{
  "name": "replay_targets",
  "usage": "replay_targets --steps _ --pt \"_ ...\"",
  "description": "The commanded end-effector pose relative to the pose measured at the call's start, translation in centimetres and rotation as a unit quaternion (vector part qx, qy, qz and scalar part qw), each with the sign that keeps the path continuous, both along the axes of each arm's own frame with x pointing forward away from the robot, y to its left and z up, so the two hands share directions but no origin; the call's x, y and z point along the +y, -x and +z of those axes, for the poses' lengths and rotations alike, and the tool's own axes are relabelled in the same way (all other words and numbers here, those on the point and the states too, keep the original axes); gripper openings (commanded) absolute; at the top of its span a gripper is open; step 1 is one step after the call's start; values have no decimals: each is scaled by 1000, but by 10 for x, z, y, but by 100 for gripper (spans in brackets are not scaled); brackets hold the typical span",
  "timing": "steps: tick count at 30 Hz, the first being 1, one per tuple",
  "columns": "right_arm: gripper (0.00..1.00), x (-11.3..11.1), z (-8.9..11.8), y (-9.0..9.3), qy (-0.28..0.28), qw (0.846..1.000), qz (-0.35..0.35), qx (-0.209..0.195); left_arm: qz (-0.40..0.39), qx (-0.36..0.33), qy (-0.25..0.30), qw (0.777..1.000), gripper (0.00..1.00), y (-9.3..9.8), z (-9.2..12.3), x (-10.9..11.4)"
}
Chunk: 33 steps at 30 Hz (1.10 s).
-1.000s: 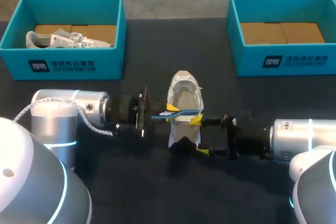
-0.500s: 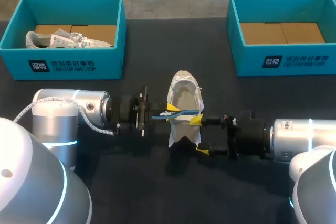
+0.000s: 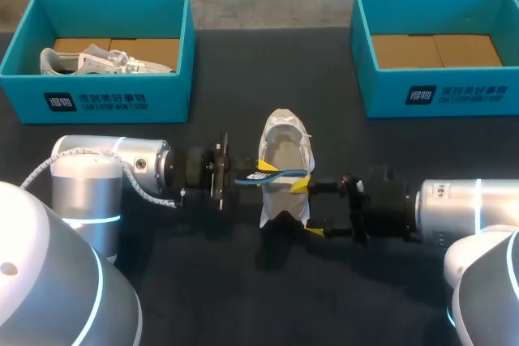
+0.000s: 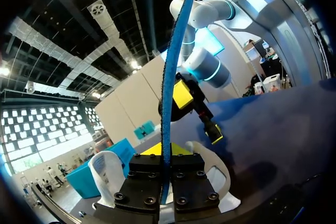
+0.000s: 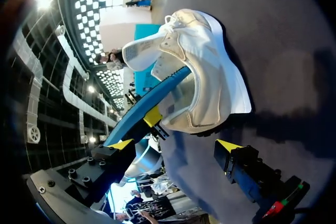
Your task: Take the shoe out of the shoebox, open the shoe tongue, remove and reinsert the insole, then place the shoe into the shoebox
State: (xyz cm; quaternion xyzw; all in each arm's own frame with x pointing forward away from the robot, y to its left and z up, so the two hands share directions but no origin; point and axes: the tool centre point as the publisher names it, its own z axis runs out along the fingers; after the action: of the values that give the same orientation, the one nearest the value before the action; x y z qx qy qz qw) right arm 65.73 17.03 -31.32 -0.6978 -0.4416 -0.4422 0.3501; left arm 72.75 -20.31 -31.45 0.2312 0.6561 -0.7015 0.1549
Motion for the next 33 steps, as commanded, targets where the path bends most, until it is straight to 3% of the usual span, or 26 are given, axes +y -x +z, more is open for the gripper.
replay_targets --steps 1,21,33 --pt "100 9 6 -2 45 999 3 15 -3 0 0 1000 0 0 -3 -1" --pt "100 11 2 -4 95 995 8 19 -7 -7 -7 1000 0 -2 -8 -5" --pt "100 10 2 -4 96 995 10 21 -7 -16 -15 1000 0 -6 -11 -3"
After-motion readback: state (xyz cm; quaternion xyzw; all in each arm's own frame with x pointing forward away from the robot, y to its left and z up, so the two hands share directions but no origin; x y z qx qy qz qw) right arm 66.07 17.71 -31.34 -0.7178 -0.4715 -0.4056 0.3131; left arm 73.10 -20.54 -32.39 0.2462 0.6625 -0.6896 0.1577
